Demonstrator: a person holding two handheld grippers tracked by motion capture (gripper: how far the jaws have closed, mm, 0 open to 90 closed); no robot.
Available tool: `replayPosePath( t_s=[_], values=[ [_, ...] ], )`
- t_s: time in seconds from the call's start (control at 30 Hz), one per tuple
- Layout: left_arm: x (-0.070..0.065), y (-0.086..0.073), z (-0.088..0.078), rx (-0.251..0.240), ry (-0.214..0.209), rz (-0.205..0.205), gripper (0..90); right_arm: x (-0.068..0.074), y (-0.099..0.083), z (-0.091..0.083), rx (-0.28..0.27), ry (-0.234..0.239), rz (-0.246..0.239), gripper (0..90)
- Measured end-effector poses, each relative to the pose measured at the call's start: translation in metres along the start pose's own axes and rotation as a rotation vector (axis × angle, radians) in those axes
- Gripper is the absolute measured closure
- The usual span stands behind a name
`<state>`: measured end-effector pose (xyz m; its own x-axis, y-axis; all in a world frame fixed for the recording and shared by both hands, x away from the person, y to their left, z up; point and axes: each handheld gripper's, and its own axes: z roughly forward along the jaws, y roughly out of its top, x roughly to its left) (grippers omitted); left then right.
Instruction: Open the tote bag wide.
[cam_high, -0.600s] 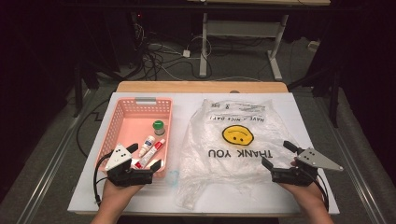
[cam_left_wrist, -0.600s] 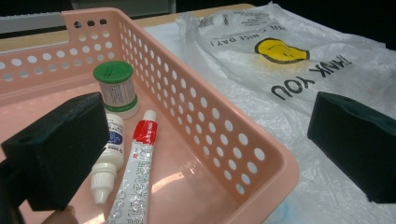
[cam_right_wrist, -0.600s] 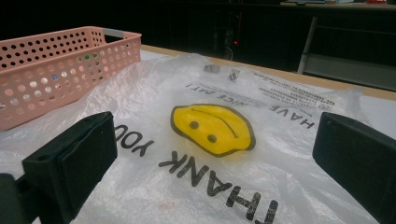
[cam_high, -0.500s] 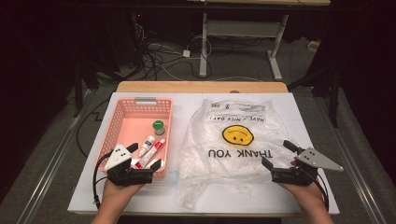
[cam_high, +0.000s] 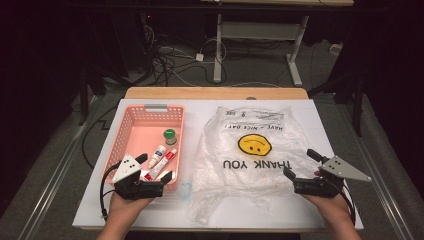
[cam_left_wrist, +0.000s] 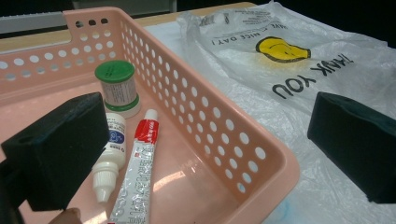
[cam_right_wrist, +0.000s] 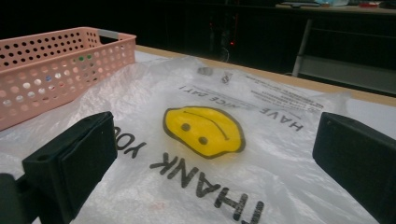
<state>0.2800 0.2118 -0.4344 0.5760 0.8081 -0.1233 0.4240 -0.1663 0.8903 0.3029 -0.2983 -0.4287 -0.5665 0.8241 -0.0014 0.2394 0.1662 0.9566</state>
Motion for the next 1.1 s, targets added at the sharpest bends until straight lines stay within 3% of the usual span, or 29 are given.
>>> replayPosePath(
  t_s=[0.47,0.7,0.87,1.03,1.1],
  values=[
    [-0.001,-0.002,0.002,0.008,0.002,0.003,0.0,-0.036,-0.008,-0.018,0.053,-0.101,0.049,3.8],
    [0.0,-0.001,0.001,0.008,0.011,0.008,0.0,-0.058,-0.018,-0.026,0.12,-0.165,0.072,9.0],
    [0.0,0.0,0.004,0.045,-0.011,0.018,0.0,-0.069,-0.024,-0.03,0.152,-0.199,0.09,12.3],
    [-0.003,0.0,0.003,0.038,-0.008,0.035,0.0,-0.075,-0.029,-0.031,0.179,-0.212,0.112,16.8],
    [-0.004,0.001,0.003,0.042,-0.01,0.035,0.0,-0.079,-0.033,-0.029,0.227,-0.214,0.138,20.0]
  ],
)
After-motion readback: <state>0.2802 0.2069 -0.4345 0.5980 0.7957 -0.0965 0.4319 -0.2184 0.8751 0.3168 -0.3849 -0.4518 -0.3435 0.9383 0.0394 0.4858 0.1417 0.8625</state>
